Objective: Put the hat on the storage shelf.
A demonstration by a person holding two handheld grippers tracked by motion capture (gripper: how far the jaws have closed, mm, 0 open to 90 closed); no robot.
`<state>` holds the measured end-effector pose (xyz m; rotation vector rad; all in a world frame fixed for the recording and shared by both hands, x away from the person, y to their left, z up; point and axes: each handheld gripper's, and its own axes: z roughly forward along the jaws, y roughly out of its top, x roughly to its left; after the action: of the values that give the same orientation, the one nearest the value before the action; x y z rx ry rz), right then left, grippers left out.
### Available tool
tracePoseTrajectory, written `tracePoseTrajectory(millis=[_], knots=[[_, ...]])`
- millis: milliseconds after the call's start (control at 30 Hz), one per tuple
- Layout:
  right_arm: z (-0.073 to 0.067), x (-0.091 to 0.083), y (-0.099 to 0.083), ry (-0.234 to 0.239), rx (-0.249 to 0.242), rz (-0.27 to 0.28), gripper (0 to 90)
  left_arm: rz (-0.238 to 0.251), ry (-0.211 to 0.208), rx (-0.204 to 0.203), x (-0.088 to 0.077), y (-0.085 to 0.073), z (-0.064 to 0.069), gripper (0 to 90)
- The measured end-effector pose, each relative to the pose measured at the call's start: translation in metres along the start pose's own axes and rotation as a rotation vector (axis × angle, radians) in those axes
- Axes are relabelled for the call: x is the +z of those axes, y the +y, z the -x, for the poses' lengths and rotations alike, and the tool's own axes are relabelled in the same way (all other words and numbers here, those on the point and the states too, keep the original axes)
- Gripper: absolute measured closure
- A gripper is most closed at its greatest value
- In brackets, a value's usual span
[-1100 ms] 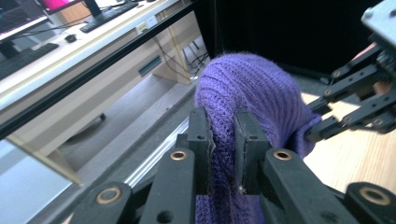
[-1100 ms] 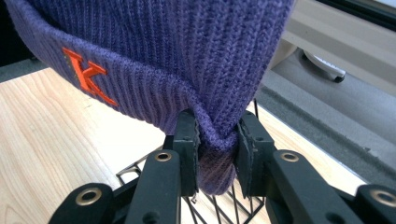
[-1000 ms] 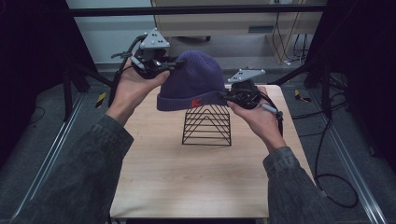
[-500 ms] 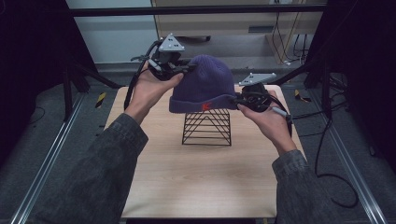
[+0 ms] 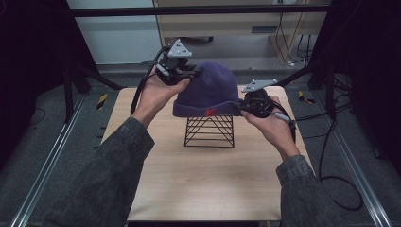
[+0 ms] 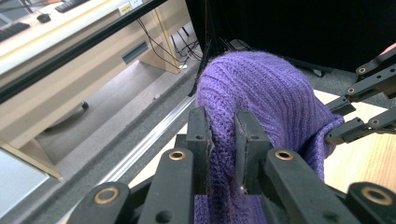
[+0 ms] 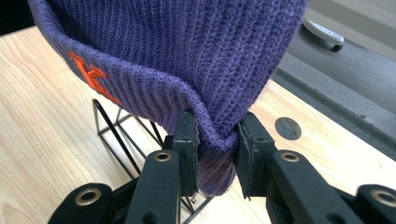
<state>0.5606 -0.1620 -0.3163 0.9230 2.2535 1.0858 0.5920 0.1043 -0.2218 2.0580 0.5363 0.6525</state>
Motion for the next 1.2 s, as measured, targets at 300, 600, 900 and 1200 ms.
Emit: tracePoseTrajectory(millis=[300,600,900,1200], knots=[[-0.001,0.008,-0.012,0.001,0.005,-0.031,70.9,-0.019,-0.008,-0.012,0.009,-0.012,0.002,77.5],[-0.003,0.015,-0.025,0.015,0.008,-0.048,70.4,-0.022,-0.018,-0.02,0.017,-0.021,0.007,77.5],[-0.005,0.017,-0.027,0.014,-0.015,-0.071,70.0,-0.034,-0.022,-0.01,0.018,-0.024,0.009,77.5],[-0.006,0.02,-0.036,0.024,0.009,-0.063,69.8,-0.033,-0.03,0.001,0.02,-0.028,0.014,77.5]])
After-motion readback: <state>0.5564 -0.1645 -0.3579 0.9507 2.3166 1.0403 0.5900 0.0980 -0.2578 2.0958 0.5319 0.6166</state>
